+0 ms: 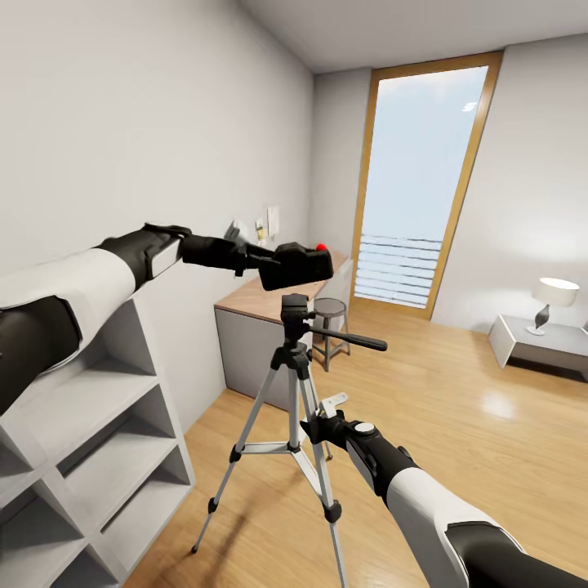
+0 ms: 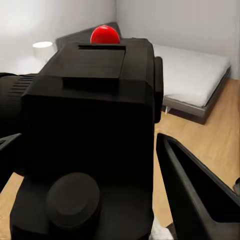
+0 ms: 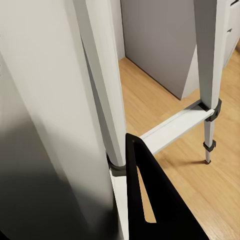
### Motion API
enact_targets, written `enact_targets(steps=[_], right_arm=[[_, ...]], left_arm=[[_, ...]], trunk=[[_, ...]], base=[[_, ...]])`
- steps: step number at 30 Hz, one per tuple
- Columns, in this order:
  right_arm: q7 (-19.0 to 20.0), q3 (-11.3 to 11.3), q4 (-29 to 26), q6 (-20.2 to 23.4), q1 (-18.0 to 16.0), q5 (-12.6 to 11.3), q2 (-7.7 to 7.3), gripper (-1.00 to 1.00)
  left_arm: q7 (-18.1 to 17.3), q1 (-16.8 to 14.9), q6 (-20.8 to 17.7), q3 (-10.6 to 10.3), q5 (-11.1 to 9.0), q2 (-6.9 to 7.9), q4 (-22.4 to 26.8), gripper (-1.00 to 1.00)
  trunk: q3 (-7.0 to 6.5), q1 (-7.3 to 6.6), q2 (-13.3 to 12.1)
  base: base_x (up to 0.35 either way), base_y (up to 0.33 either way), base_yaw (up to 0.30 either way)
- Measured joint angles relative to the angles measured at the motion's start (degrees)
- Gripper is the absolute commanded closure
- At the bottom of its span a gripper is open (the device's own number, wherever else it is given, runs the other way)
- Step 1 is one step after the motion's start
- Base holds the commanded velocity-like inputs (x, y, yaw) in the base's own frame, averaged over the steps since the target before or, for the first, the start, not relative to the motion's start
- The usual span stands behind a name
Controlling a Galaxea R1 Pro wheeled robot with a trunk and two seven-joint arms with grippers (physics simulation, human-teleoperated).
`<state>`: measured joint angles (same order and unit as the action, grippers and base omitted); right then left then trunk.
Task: Attach the digital camera to the camera tripod in the bedroom.
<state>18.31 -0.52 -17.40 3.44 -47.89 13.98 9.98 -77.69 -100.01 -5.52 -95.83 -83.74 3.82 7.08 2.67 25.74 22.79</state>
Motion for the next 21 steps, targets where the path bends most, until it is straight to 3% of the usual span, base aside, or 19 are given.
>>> enact_targets(steps=[4,15,21], right_arm=[[0.0,0.0,0.0,0.0,0.0,0.0,0.00,1.00],[0.0,0.0,0.0,-0.1,0.0,0.0,0.00,1.00],[0.0,0.0,0.0,0.0,0.0,-0.1,0.00,1.00]], left_arm=[[-0.1,0.0,-0.8,0.1,3.4,-0.10,-0.1,1.00],[0.4,0.0,-0.1,0.1,4.5,0.17,-0.2,1.00],[0.5,0.0,3.1,0.0,4.5,0.17,-0.4,1.00]], trunk=[[0.00,0.00,0.0],[0.00,0.00,0.0],[0.00,0.00,0.0]], base=[[0.000,0.000,0.000],[0.000,0.000,0.000],[0.000,0.000,0.000]])
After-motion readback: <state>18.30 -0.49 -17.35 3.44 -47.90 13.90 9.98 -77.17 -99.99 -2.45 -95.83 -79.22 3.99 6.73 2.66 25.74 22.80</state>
